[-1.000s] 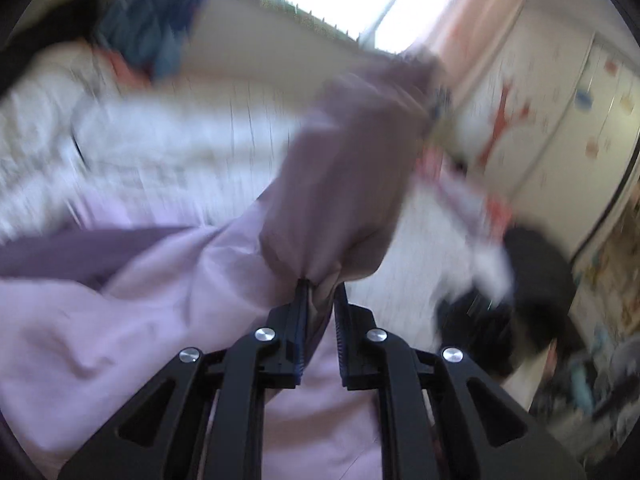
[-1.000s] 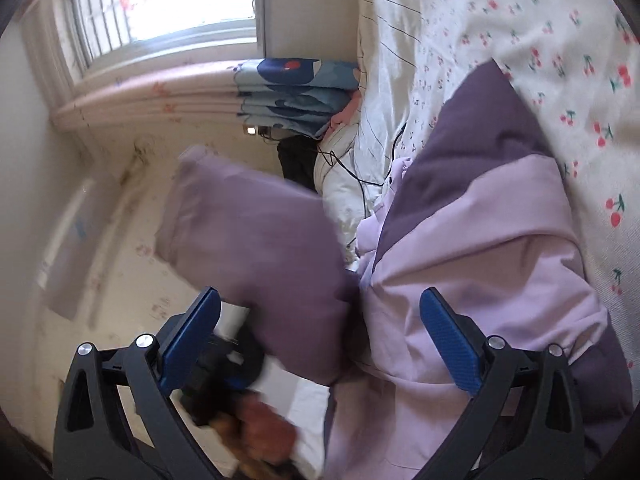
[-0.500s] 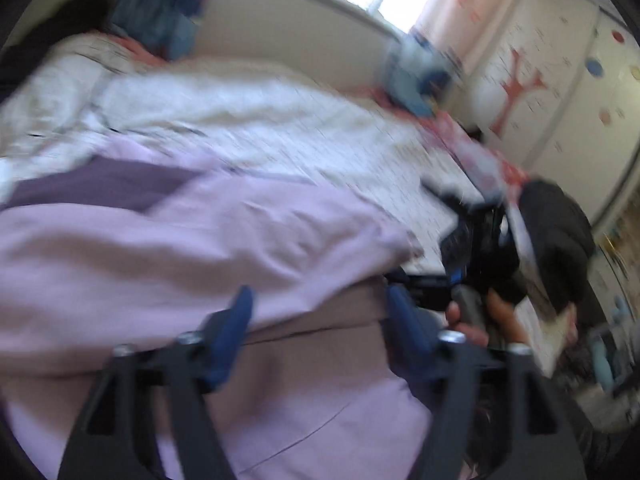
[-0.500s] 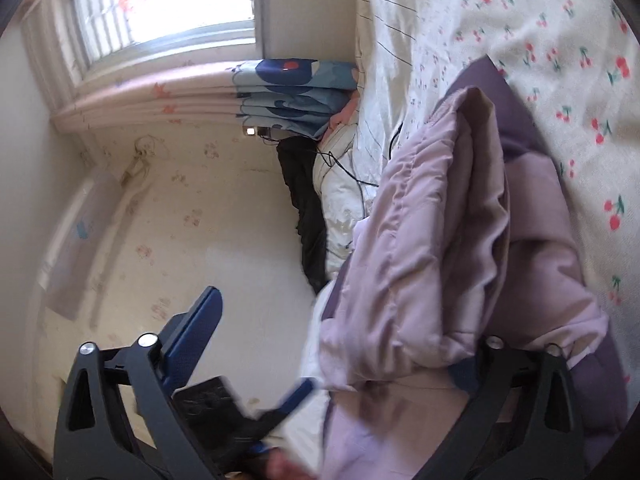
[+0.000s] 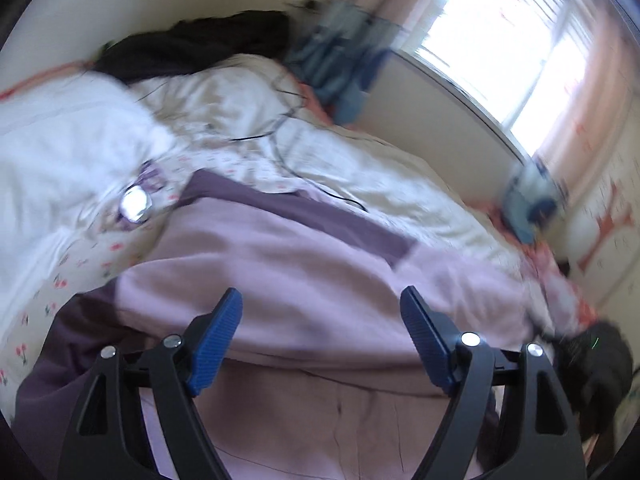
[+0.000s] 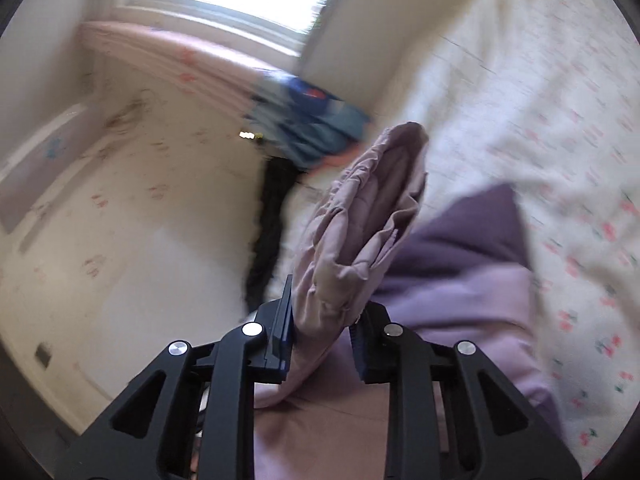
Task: Fold large clothes
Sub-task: 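Lay the sleeve on the jacket front and open the left gripper, then grasp the jacket side edge with both grippers and lift it up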
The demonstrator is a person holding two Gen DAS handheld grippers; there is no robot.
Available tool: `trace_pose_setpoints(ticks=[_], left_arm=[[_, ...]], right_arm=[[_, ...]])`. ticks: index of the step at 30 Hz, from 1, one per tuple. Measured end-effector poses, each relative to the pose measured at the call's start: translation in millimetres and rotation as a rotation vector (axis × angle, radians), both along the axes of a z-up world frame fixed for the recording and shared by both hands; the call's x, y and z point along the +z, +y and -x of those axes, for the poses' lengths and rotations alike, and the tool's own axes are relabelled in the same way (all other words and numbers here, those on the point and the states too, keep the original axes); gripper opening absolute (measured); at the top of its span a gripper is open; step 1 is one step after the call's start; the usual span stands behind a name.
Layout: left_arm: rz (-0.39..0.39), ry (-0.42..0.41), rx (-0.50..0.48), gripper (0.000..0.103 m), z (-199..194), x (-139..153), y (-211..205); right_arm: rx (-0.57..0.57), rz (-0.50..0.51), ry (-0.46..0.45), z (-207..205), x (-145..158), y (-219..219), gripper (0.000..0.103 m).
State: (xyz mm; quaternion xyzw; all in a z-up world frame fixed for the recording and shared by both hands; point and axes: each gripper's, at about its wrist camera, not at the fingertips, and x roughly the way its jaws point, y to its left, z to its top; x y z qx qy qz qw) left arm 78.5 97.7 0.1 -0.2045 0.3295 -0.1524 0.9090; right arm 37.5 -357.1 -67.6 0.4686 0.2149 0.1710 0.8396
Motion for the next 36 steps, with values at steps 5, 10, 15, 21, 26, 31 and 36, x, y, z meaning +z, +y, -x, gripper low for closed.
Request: trace_pose_setpoints(ticks=[5,10,15,21,26,31,36], left_arm=[[0.035,0.185,0.06,0.088,-21.7,-45.1,20.7],[-0.005,0.114,0.09,0.088,-14.3,-28.1,15.8],[-0.033,0.03,0.1,0.092,-8.2,-14.2,12.0],[-0.082,0.172,0.112,0.092,-26.2,-49.6,9.9],[-0.13,0.198,0.086,0.092,-30.0,-58.3,2.9],[-0.178,0.217,0.038,0.092,-28.6,-53.4,1.1],[-0.137,0.192,-0.01,0.092,25.6,-9.8,52.5]], right_arm=[[-0.047,-0.139,0.204,-2.7,-61.7,-12.4,0.024],[-0.24,-0.002,0.196,21.0,-33.0,-22.9,0.047],[-0.316,0.276,-0.01,41.4,24.1,-1.4,0.07],[-0.043,0.405,0.152,-10.4,-0.5,41.8,0.084],[-0.026,0.364,0.266,-24.1,-30.8,31.9,0.076],[-0.004,0.362,0.279,-18.8,-19.9,31.6,0.077],[0.079,0.291,0.284,45.7,18.7,3.5,0.089]])
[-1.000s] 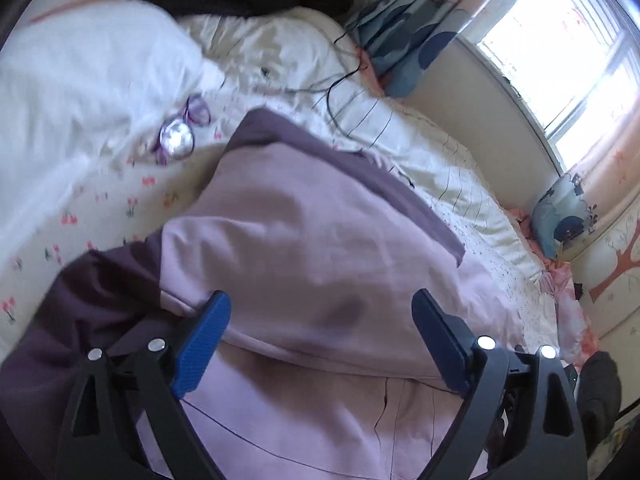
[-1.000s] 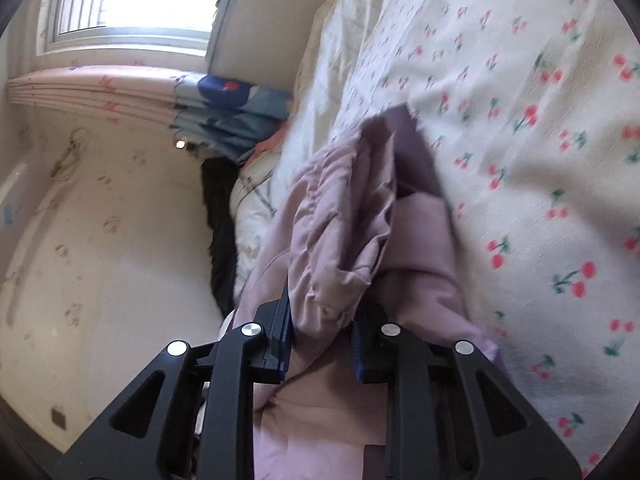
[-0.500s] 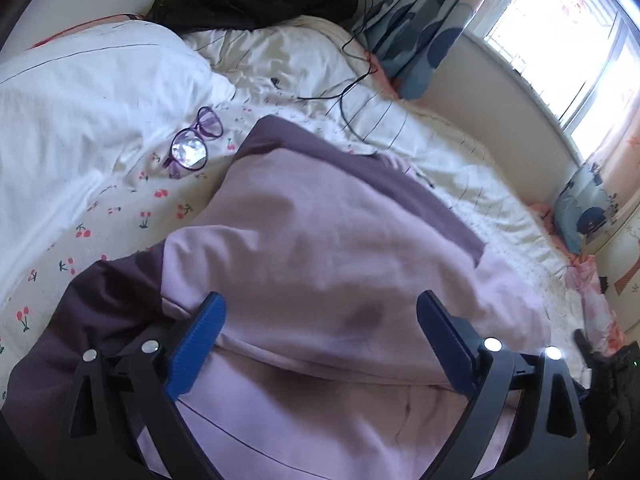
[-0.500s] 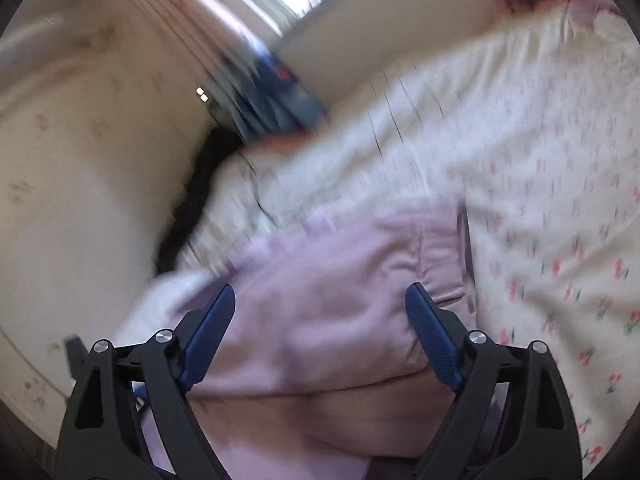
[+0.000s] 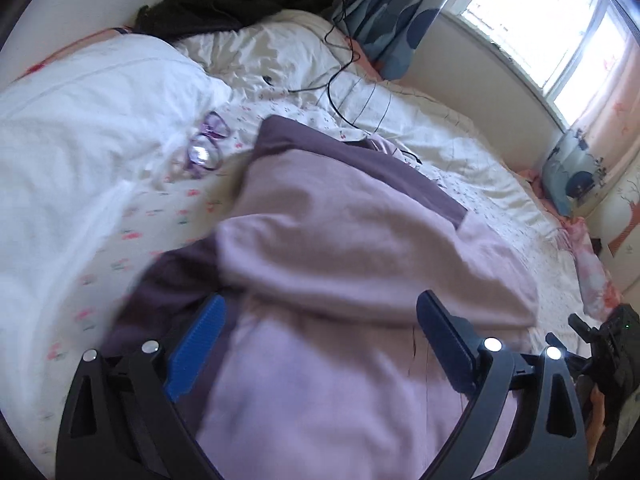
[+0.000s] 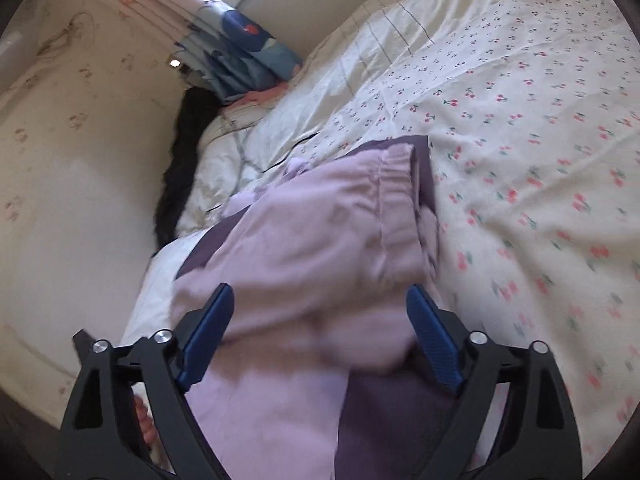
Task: Fold large clothes
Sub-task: 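Grasp the jacket side edge with both grippers and lift it up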
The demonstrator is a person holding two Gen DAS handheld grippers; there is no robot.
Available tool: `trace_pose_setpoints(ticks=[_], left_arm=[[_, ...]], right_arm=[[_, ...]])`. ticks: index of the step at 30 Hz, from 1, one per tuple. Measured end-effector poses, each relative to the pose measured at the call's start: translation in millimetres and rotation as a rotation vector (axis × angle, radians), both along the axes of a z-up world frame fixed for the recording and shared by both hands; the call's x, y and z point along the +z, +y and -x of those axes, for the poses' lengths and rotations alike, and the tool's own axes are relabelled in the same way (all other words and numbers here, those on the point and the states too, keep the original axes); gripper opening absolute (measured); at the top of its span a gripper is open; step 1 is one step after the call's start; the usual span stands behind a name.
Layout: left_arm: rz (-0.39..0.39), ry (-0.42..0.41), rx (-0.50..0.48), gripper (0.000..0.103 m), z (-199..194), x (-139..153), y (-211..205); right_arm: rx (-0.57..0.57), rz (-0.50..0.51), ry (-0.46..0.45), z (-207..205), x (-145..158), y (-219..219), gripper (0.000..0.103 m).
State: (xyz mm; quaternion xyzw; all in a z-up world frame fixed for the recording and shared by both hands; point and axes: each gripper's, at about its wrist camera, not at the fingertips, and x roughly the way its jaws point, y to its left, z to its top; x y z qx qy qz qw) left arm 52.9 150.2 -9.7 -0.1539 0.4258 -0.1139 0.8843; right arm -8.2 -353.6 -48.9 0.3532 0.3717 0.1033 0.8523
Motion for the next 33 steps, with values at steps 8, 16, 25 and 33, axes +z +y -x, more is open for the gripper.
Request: trace_pose_setpoints(ticks=[8,16,25,33], left_arm=[[-0.082,0.077,-0.022,0.094,151.4,4.8,118.5],[0.04,0.265,-0.017,0.096,218.6,-61.1,161.8],[0.241,0.405,-0.1,0.095,222.9,-114.1,154.8],[0.298,0.381,-0.046,0.019,234.8,-90.3,158.3]], right_arm=[[0.192,-0.076,0.22,155.5,-27.7,-25.9,0.092],[0.405,-0.161,0.387,200.7,-46.7,28.5,0.093],[0.459,-0.144,0.567,237.9,-76.0,66.6,0.096],[0.353,-0.316,0.281,244.7,-57.3,68.6,0.022]])
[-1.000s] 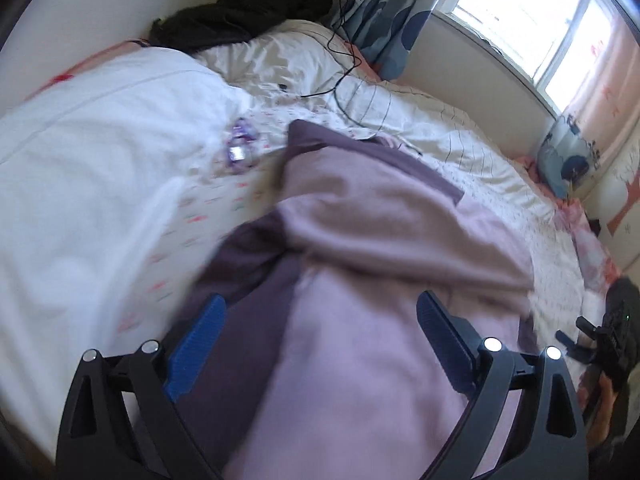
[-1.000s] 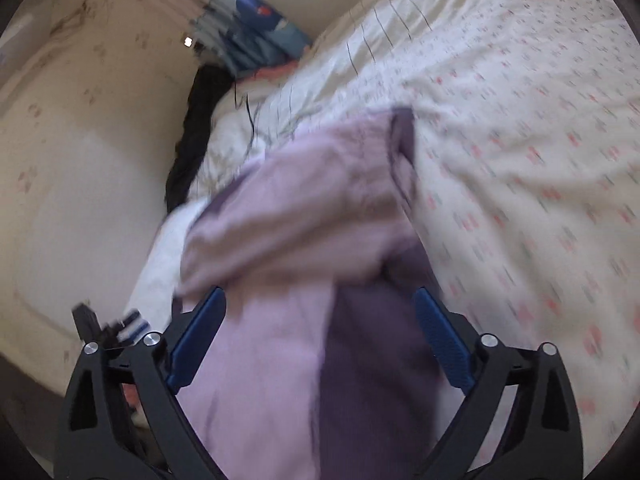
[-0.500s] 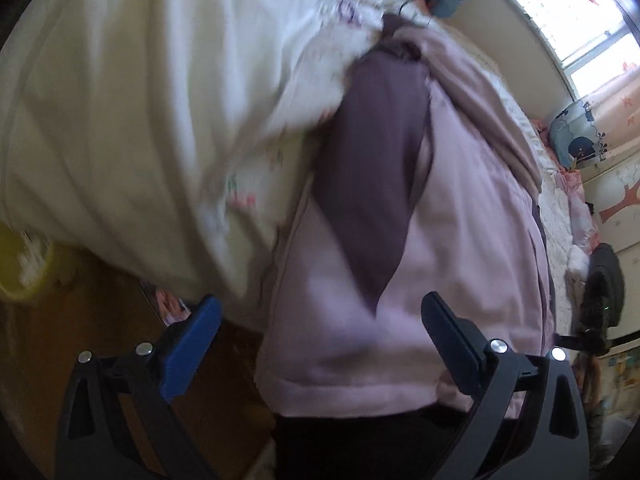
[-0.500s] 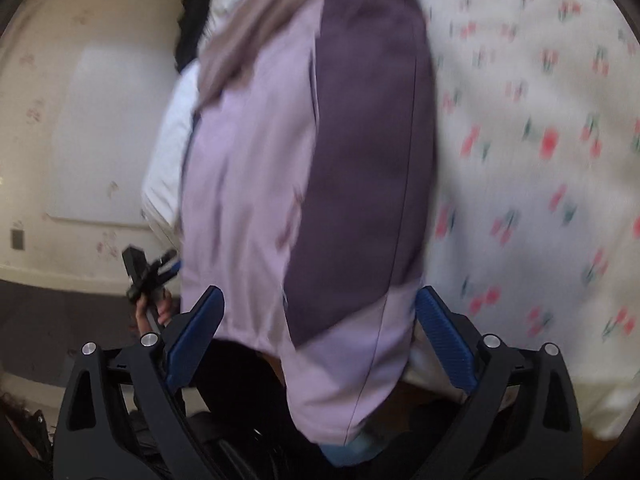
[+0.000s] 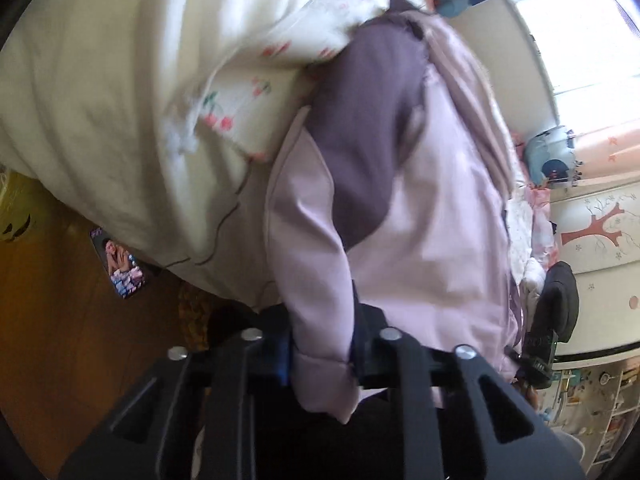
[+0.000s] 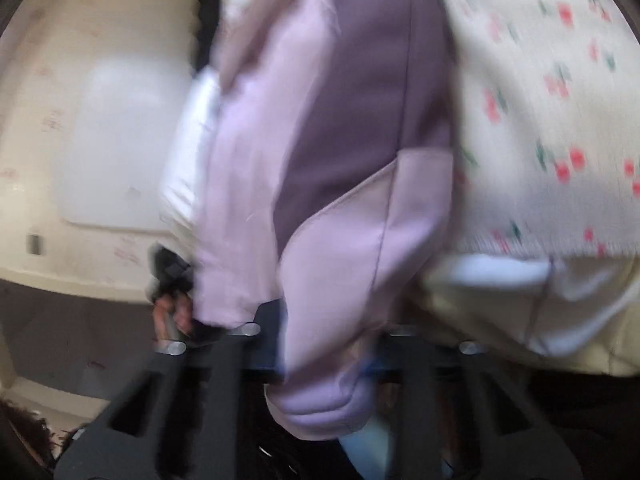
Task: Fold large clothes
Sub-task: 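Grasp the jacket side edge with both grippers and lift it up, then fold the lifted side over the jacket and open both grippers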
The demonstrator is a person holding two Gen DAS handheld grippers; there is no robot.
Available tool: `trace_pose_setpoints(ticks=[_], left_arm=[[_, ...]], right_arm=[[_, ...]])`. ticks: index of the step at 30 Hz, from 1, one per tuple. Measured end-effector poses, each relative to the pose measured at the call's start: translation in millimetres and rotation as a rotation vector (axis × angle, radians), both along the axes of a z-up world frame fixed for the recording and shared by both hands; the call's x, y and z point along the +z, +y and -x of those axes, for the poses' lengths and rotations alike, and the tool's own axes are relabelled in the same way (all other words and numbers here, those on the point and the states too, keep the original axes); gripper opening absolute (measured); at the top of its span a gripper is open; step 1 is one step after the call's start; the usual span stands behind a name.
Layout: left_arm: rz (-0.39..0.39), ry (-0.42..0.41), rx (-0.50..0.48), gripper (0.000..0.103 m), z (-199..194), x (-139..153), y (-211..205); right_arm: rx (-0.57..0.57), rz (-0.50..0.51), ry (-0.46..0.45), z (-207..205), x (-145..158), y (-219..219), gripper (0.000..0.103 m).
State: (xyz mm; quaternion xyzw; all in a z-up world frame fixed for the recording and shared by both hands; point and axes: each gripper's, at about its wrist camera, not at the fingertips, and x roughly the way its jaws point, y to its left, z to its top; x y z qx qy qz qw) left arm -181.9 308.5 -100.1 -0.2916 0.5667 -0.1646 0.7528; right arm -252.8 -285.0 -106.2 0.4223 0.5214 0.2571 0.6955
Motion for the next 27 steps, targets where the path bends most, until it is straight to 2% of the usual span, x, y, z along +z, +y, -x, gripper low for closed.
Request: trace_pose_setpoints(ticks=[3,7,9,12,15,17,18,19,20,21,23,25,26,27], left_arm=[[0.072,-0.071,-0.011,0.016,2.2,36.4,-5.0],[0.191,-0.186,-0.042,0.016,3.9,99.8,-7.5],[0.24,-0.228,-0.06,0.016,7.7,124.5,-10.1],[0.321,-0.269,-0.112,0.016,22.6,154.6,-14.5],[0.333,-0.273,-0.182,0.016,47.9,163.6,-14.1],[0.29,-0.261,-0.235,0.016,64.0,159.9,-13.3],[0.239,-0.245,-0.279,0.018,73.2,153.5,-13.1],[0.179,-0.203,-0.325,0.02,82.5,138.7,-11.2],[0.14,-0.156,-0.341,0.024,86.1,126.3,-8.6],[0.086,-0.099,-0.332,0.026,91.6,109.5,-0.3],[-0.018,-0.039,-0.252,0.026,101.6,90.1,27.4],[-0.105,-0.068,-0.144,0.026,102.0,98.8,53.7],[-0.118,-0.096,-0.084,0.028,97.5,110.4,66.7],[-0.121,-0.139,-0.039,0.042,88.5,124.8,72.8]], right_arm=[[-0.055,-0.082,-0.173,-9.4,41.4,-6.2,0.018],[-0.075,-0.097,-0.373,-24.2,120.3,-15.7,0.018],[-0.082,-0.091,-0.437,-24.5,157.3,-25.9,0.018],[-0.091,-0.082,-0.467,-15.8,183.1,-35.5,0.018],[-0.096,-0.058,-0.45,15.1,187.5,-49.0,0.018],[-0.068,-0.005,-0.393,45.5,172.6,-59.0,0.019],[-0.037,0.008,-0.332,57.1,156.1,-59.5,0.02],[-0.013,0.029,-0.28,66.4,141.7,-62.5,0.024],[0.007,0.078,-0.2,77.7,118.6,-66.1,0.029],[0.004,0.121,-0.111,88.1,95.2,-71.8,0.029],[-0.039,0.161,-0.028,103.3,70.2,-84.1,0.029],[-0.115,0.174,-0.042,109.9,74.6,-102.6,0.032],[-0.16,0.18,-0.076,106.4,86.9,-114.1,0.044],[-0.183,0.209,-0.105,101.0,99.5,-120.2,0.051]])
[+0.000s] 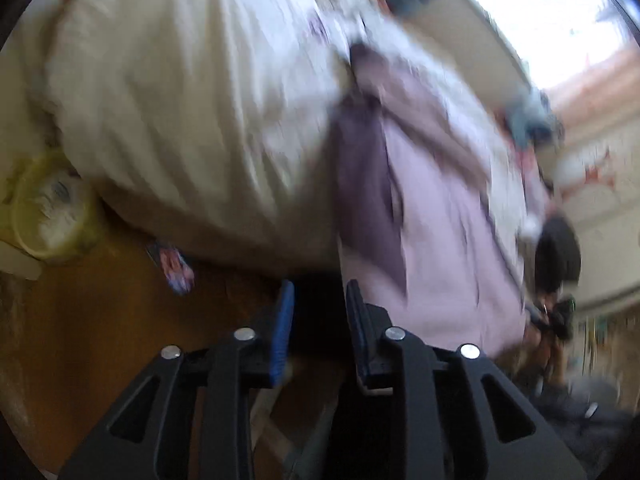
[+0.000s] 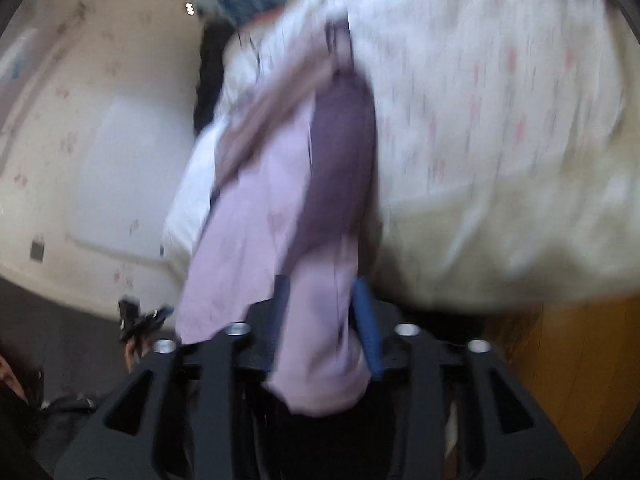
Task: Fold large clothes
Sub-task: 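Fold the lifted side over the jacket and open both grippers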
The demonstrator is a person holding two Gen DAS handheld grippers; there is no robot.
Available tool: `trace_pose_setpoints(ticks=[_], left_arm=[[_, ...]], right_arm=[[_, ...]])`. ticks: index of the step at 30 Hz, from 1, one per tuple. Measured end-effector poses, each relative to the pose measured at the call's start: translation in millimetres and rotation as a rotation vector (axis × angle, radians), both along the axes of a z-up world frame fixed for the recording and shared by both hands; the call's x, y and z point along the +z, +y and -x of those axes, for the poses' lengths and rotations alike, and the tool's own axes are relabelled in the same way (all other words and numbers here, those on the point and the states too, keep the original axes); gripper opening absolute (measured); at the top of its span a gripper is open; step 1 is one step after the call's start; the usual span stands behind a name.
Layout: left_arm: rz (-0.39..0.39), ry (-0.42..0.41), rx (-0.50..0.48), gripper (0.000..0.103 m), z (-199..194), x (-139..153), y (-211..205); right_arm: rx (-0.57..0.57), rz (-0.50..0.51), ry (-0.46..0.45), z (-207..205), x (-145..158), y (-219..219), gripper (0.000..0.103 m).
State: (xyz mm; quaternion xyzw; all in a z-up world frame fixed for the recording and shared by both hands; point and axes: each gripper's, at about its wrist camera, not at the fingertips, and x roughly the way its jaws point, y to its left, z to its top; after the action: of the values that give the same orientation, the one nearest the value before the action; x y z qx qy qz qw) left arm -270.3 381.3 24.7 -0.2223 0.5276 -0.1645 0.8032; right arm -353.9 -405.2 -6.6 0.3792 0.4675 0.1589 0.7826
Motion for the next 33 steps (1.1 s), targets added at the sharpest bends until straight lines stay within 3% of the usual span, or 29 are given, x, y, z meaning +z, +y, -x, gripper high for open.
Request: trace_pose_setpoints(ticks=[1,2,3,5,7,9,12,14,15,16,17,18,20,22,26,28,32,33], left_arm=[[-0.02,-0.042,0.025,0.051,-8.4,12.0,-1.0],[-0.058,-0.1,0.043,0.067,-22.2,26.5,-10.2],[-0.087,-0.16,0.047,0.073,-37.6,39.0,-24.1],[-0.067,-0.275,0.006,0.078,-79.2,57.0,-66.9],[-0.013,-0.338,-0.025,0.083,-134.3,60.6,-124.4],[-0.015,-0.367,-0.026,0.083,-175.4,53.1,-164.6],[-0.147,-0.424,-0.018,0.083,-246.7,30.7,-239.5],[-0.245,-0.467,-0.029,0.086,-272.4,11.5,-268.9],[-0.301,-0.472,-0.038,0.094,-284.1,1.0,-285.0],[-0.368,-0.46,-0.057,0.095,-298.9,-16.9,-301.6],[-0.412,-0.422,-0.079,0.095,-313.5,-36.6,-312.9],[-0.448,-0.325,-0.105,0.095,-333.0,-68.3,-320.3],[-0.441,-0.259,-0.104,0.096,-338.3,-94.5,-313.2],[-0.424,-0.277,-0.068,0.096,-332.5,-87.3,-308.2],[-0.423,-0.414,0.024,0.096,-311.0,-51.9,-301.2],[-0.455,-0.463,0.03,0.096,-310.3,-42.6,-305.4],[-0.477,-0.427,0.01,0.096,-321.8,-57.7,-305.7],[-0.473,-0.415,0.002,0.096,-320.8,-62.7,-305.3]], right_arm=[[-0.024,0.062,-0.048,-15.6,19.1,-4.0,0.063],[-0.031,0.107,-0.099,-36.9,36.7,-2.7,0.068],[-0.027,0.121,-0.14,-54.2,47.0,-1.0,0.071],[-0.004,0.143,-0.242,-113.7,65.6,20.9,0.09],[0.043,0.166,-0.304,-169.3,63.9,45.3,0.092],[0.094,0.168,-0.333,-225.2,47.7,72.1,0.092],[0.076,0.24,-0.309,-300.5,11.9,96.9,0.092],[0.035,0.383,-0.265,-338.8,-19.9,101.1,0.092],[0.029,0.45,-0.211,-347.7,-36.7,105.7,0.092],[0.037,0.478,-0.116,-361.7,-68.2,102.5,0.092],[0.046,0.476,-0.081,-366.2,-91.5,98.9,0.092],[0.047,0.489,-0.09,-367.5,-99.2,99.2,0.092],[0.053,0.521,-0.1,-365.7,-94.6,102.1,0.091],[0.055,0.566,-0.103,-359.2,-79.1,104.8,0.091],[0.02,0.59,-0.265,-361.8,-32.9,114.4,0.092],[0.009,0.57,-0.273,-375.7,-29.0,114.8,0.092],[0.03,0.615,-0.107,-418.4,-81.6,119.3,0.093],[0.034,0.625,-0.108,-418.9,-88.8,119.6,0.093]])
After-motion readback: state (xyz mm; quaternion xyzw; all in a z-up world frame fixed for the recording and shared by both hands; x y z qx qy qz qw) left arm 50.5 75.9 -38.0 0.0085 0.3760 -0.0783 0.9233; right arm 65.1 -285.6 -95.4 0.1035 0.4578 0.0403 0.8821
